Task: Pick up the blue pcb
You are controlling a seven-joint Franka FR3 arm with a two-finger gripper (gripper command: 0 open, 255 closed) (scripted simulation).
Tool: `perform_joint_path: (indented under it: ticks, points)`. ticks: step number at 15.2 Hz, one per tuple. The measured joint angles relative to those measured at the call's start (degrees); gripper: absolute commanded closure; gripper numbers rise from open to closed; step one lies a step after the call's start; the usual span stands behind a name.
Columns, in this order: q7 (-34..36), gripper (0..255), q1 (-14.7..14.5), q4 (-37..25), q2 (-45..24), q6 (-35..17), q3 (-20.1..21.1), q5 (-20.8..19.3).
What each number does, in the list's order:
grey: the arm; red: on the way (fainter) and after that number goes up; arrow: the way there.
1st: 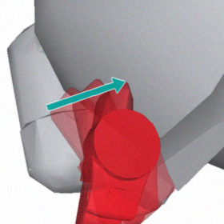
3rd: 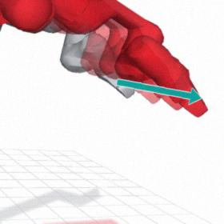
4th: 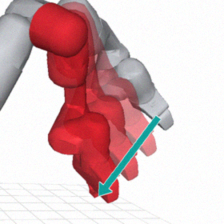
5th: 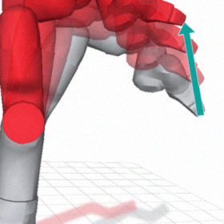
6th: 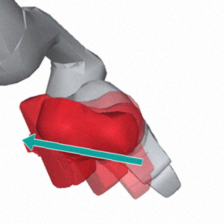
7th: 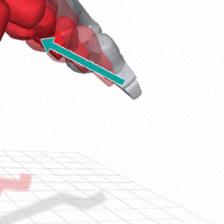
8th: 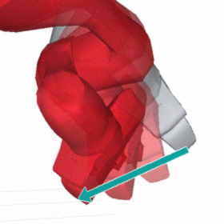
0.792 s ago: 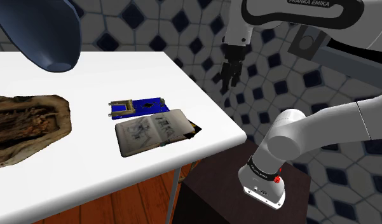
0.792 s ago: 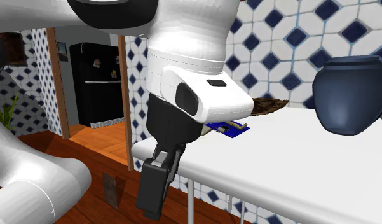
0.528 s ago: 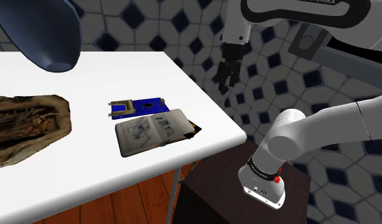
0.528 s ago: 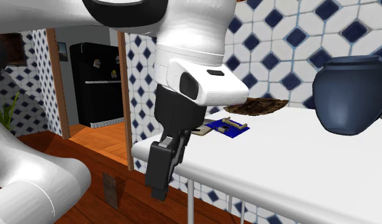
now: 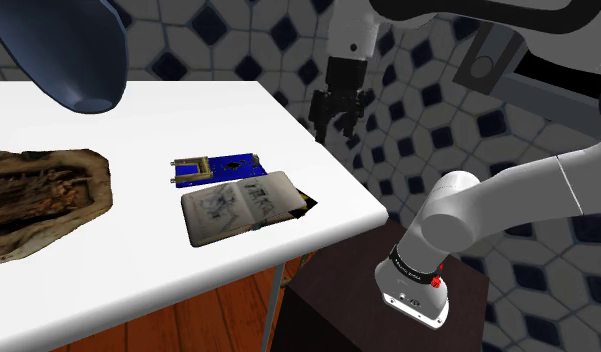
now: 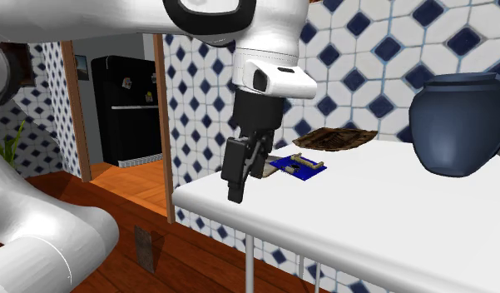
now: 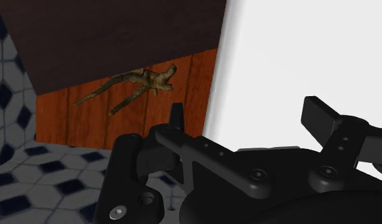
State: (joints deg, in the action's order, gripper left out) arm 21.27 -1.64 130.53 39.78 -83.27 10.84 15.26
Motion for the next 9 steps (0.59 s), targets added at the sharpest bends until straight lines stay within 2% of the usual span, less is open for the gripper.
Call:
perform_joint_path:
  ticks: [5, 9]
  points:
    - [12.5, 0, 0.6, -6.7, -5.2, -1.6, 7.6, 2.9]
    - [22.7, 0, 1.8, -13.6, -11.0, -2.8, 13.5, 3.2]
